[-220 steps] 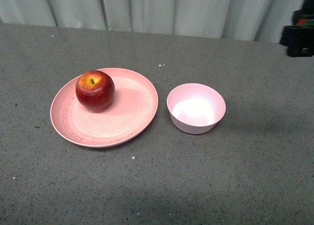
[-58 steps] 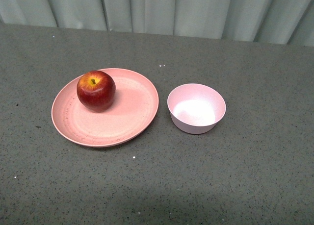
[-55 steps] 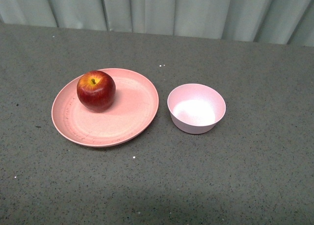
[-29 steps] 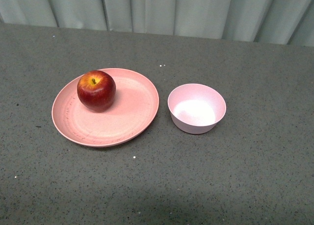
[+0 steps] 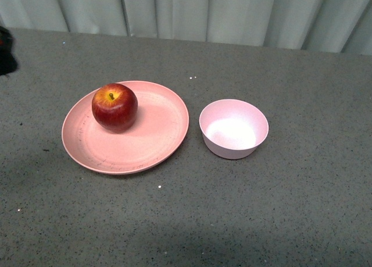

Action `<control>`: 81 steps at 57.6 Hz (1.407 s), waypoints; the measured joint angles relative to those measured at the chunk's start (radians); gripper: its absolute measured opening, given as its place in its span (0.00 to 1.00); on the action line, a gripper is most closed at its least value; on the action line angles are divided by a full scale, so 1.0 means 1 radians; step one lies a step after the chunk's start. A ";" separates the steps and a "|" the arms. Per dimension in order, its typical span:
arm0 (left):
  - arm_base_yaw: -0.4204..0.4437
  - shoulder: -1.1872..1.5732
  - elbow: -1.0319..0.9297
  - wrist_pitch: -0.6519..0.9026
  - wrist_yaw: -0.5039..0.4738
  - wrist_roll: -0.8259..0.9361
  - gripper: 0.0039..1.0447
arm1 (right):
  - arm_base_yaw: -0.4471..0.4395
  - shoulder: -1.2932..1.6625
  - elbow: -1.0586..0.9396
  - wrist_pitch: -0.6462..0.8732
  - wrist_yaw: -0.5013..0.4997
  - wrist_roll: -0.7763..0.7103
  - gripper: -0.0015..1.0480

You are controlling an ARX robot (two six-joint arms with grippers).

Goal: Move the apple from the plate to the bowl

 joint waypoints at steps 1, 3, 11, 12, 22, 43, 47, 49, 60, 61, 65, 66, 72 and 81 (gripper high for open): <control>-0.007 0.034 0.019 0.001 0.003 0.001 0.94 | 0.000 0.000 0.000 0.000 0.000 0.000 0.91; -0.026 0.112 0.066 0.009 0.012 0.006 0.94 | 0.000 0.000 0.000 0.000 0.000 0.000 0.91; -0.071 0.277 0.184 0.006 0.032 0.018 0.94 | 0.000 0.000 0.000 0.000 0.000 0.000 0.91; -0.076 0.296 0.200 0.003 0.032 0.020 0.94 | 0.000 0.000 0.000 0.000 0.000 0.000 0.91; -0.096 0.433 0.323 -0.026 0.042 0.044 0.94 | 0.000 0.000 0.000 0.000 0.000 0.000 0.91; -0.109 0.591 0.463 -0.092 0.060 0.062 0.94 | 0.000 0.000 0.000 0.000 0.000 0.000 0.91; -0.115 0.604 0.472 -0.092 0.062 0.065 0.94 | 0.000 0.000 0.000 0.000 0.000 0.000 0.91; -0.117 0.610 0.476 -0.093 0.062 0.066 0.94 | 0.000 0.000 0.000 0.000 0.000 0.000 0.91; -0.126 0.648 0.495 -0.100 0.063 0.093 0.94 | 0.000 0.000 0.000 0.000 0.000 0.000 0.91; -0.126 0.652 0.496 -0.101 0.063 0.095 0.94 | 0.000 0.000 0.000 0.000 0.000 0.000 0.91; -0.126 0.664 0.500 -0.103 0.063 0.101 0.94 | 0.000 0.000 0.000 0.000 0.000 0.000 0.91; -0.125 0.666 0.500 -0.104 0.063 0.105 0.94 | 0.000 0.000 0.000 0.000 0.000 0.000 0.91; -0.125 0.679 0.501 -0.103 0.061 0.121 0.94 | 0.000 0.000 0.000 0.000 0.000 0.000 0.91; -0.122 0.686 0.501 -0.100 0.058 0.138 0.82 | 0.000 0.000 0.000 0.000 0.000 0.000 0.91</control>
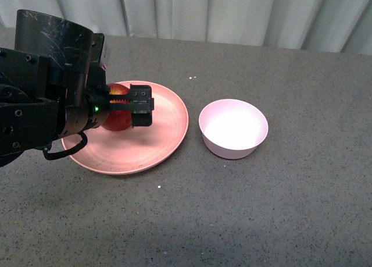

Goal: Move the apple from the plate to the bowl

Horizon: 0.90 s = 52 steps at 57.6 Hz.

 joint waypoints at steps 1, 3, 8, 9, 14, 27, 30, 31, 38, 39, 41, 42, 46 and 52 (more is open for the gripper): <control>0.000 0.000 0.000 0.000 -0.001 0.000 0.80 | 0.000 0.000 0.000 0.000 0.000 0.000 0.91; 0.000 0.000 0.000 0.001 -0.001 0.002 0.77 | 0.000 0.000 0.000 0.000 0.000 0.000 0.91; -0.002 -0.001 -0.006 0.019 0.001 0.007 0.74 | 0.000 0.000 0.000 0.000 0.000 0.000 0.91; -0.004 -0.003 -0.006 0.020 0.000 0.006 0.74 | 0.000 0.000 0.000 0.000 0.000 0.000 0.91; -0.023 -0.031 -0.012 0.020 0.017 0.001 0.73 | 0.000 0.000 0.000 0.000 0.000 0.000 0.91; -0.171 -0.116 0.042 -0.010 0.049 -0.052 0.73 | 0.000 0.000 0.000 0.000 0.000 0.000 0.91; -0.195 -0.115 0.054 -0.019 0.054 -0.053 0.73 | 0.000 0.000 0.000 0.000 0.000 0.000 0.91; -0.201 -0.114 0.055 -0.019 0.056 -0.053 0.73 | 0.000 0.000 0.000 0.000 0.000 0.000 0.91; -0.253 -0.098 0.074 -0.019 0.063 -0.051 0.73 | 0.000 0.000 0.000 0.000 0.000 0.000 0.91; -0.260 -0.093 0.079 -0.019 0.063 -0.049 0.73 | 0.000 0.000 0.000 0.000 0.000 0.000 0.91; -0.272 -0.082 0.087 -0.020 0.064 -0.049 0.73 | 0.000 0.000 0.000 0.000 0.000 0.000 0.91; -0.275 -0.079 0.090 -0.021 0.065 -0.049 0.73 | 0.000 0.000 0.000 0.000 0.000 0.000 0.91; -0.288 -0.061 0.103 -0.026 0.067 -0.046 0.73 | 0.000 0.000 0.000 0.000 0.000 0.000 0.91; -0.303 -0.034 0.121 -0.037 0.067 -0.046 0.73 | 0.000 0.000 0.000 0.000 0.000 0.000 0.91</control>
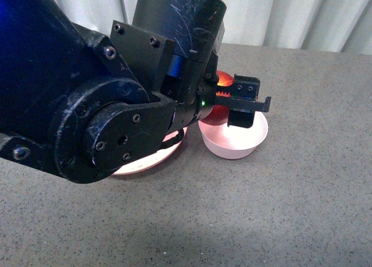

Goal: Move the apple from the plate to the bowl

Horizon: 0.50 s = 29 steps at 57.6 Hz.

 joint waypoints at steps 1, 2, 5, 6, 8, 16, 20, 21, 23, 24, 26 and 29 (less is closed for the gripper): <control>-0.003 0.005 0.003 0.000 0.000 0.000 0.73 | 0.000 0.000 0.000 0.000 0.000 0.000 0.91; -0.004 0.009 0.005 0.000 0.000 0.000 0.73 | 0.000 0.000 0.000 0.000 0.000 0.000 0.91; -0.008 0.020 0.012 -0.001 0.000 0.000 0.73 | 0.000 0.000 0.000 0.000 0.000 0.000 0.91; -0.011 0.026 0.017 -0.002 -0.001 0.000 0.73 | 0.000 0.000 0.000 0.000 0.000 0.000 0.91; -0.013 0.032 0.022 -0.002 -0.001 0.000 0.73 | 0.000 0.000 0.000 0.000 0.000 0.000 0.91; -0.027 0.066 0.051 -0.014 0.000 -0.001 0.73 | 0.000 0.000 0.000 0.000 0.000 0.000 0.91; -0.032 0.077 0.061 -0.016 0.000 -0.001 0.73 | 0.000 0.000 0.000 0.000 0.000 0.000 0.91; -0.034 0.081 0.066 -0.018 0.000 -0.001 0.73 | 0.000 0.000 0.000 0.000 0.000 0.000 0.91; -0.035 0.084 0.069 -0.019 0.000 -0.002 0.73 | 0.000 0.000 0.000 0.000 0.000 0.000 0.91; -0.037 0.088 0.073 -0.021 0.000 -0.002 0.73 | 0.000 0.000 0.000 0.000 0.000 0.000 0.91; -0.039 0.093 0.078 -0.021 0.000 -0.002 0.73 | 0.000 0.000 0.000 0.000 0.000 0.000 0.91; -0.042 0.100 0.085 -0.021 0.000 -0.002 0.73 | 0.000 0.000 0.000 0.000 0.000 0.000 0.91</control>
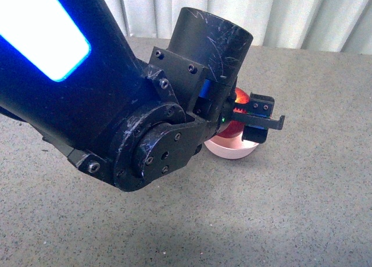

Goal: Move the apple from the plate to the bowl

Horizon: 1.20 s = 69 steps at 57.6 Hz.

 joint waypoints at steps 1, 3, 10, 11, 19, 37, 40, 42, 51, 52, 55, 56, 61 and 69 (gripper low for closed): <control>-0.001 0.003 0.002 -0.001 0.000 0.000 0.73 | 0.000 0.000 0.000 0.000 0.000 0.000 0.91; -0.002 0.007 0.006 -0.001 0.000 0.000 0.73 | 0.000 0.000 0.000 0.000 0.000 0.000 0.91; -0.005 0.018 0.014 -0.001 0.009 0.003 0.73 | 0.000 0.000 0.000 0.000 0.000 0.000 0.91; -0.005 0.021 0.015 -0.001 0.009 0.003 0.73 | 0.000 0.000 0.000 0.000 0.000 0.000 0.91; -0.007 0.038 0.025 -0.002 0.002 0.014 0.73 | 0.000 0.000 0.000 0.000 0.000 0.000 0.91; -0.009 0.055 0.030 -0.003 -0.003 0.043 0.87 | 0.000 0.000 0.000 0.000 0.000 0.000 0.91; -0.009 0.053 0.029 -0.003 -0.017 0.044 0.94 | 0.000 0.000 0.000 0.000 0.000 0.000 0.91; -0.009 0.050 0.025 -0.002 -0.017 0.043 0.96 | 0.000 0.000 0.000 0.000 0.000 0.000 0.91; -0.003 0.013 -0.011 0.026 -0.024 0.029 0.94 | 0.000 0.000 0.000 0.000 0.000 0.000 0.91; -0.002 0.007 -0.016 0.028 -0.024 0.025 0.94 | 0.000 0.000 0.000 0.000 0.000 0.000 0.91; 0.001 -0.026 -0.040 0.039 -0.030 0.014 0.94 | 0.000 0.000 0.000 0.000 0.000 0.000 0.91; 0.002 -0.033 -0.046 0.042 -0.032 0.011 0.94 | 0.000 0.000 0.000 0.000 0.000 0.000 0.91; 0.012 -0.114 -0.106 0.079 -0.050 -0.019 0.94 | 0.000 0.000 0.000 0.000 0.000 0.000 0.91; 0.034 -0.243 -0.228 0.124 -0.074 -0.069 0.94 | 0.000 0.000 0.000 0.000 0.000 0.000 0.91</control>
